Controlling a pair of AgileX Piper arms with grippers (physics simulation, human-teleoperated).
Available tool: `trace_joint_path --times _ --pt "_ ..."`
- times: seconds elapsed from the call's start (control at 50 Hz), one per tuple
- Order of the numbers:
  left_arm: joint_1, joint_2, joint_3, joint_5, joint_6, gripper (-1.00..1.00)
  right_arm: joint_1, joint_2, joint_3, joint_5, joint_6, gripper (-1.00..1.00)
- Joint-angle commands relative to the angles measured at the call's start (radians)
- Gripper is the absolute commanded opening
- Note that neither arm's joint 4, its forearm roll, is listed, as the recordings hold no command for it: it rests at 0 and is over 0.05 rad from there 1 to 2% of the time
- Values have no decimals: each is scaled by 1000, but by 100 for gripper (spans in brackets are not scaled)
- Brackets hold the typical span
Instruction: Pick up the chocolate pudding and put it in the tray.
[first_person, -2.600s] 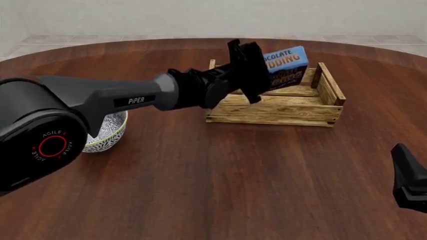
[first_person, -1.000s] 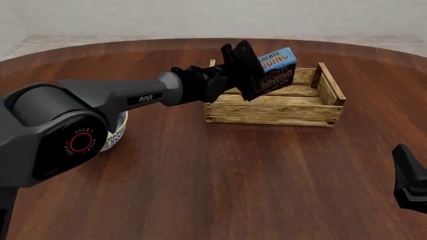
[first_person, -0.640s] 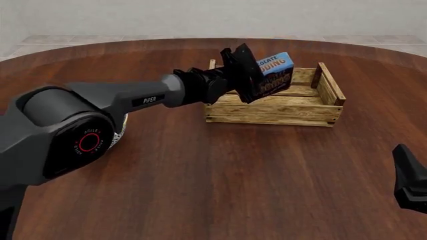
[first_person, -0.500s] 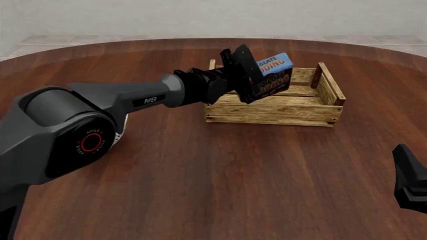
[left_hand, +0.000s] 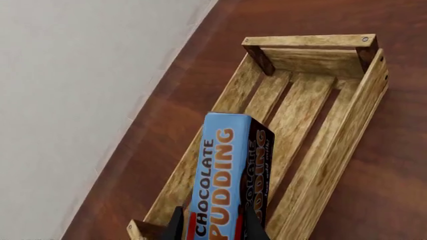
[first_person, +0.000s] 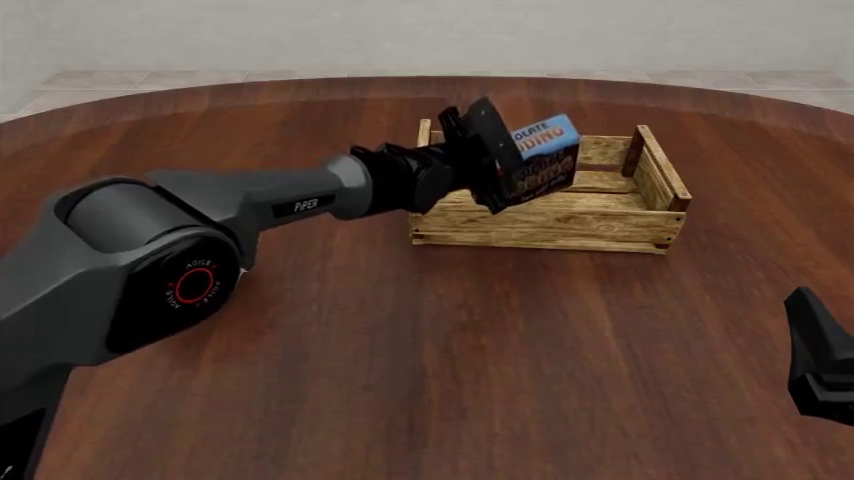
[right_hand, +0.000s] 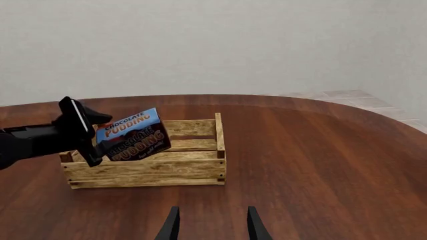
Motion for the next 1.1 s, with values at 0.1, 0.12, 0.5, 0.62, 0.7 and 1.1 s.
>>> trace_joint_path --times 0.1,0.12,0.5,0.62,0.7,1.1 --pt "3 25 -25 7 8 -100 0 45 0 -44 0 100" --pt "1 22 -22 6 9 -100 0 44 0 -42 1 100" --pt "3 42 -35 14 12 -100 -1 -8 0 8 2 100" --pt "4 47 -37 15 11 -100 -2 -12 0 12 3 100" --pt "4 54 -43 19 12 -100 -2 -15 0 15 4 100" --pt "-2 69 -52 26 0 -100 -5 4 0 -1 4 100"
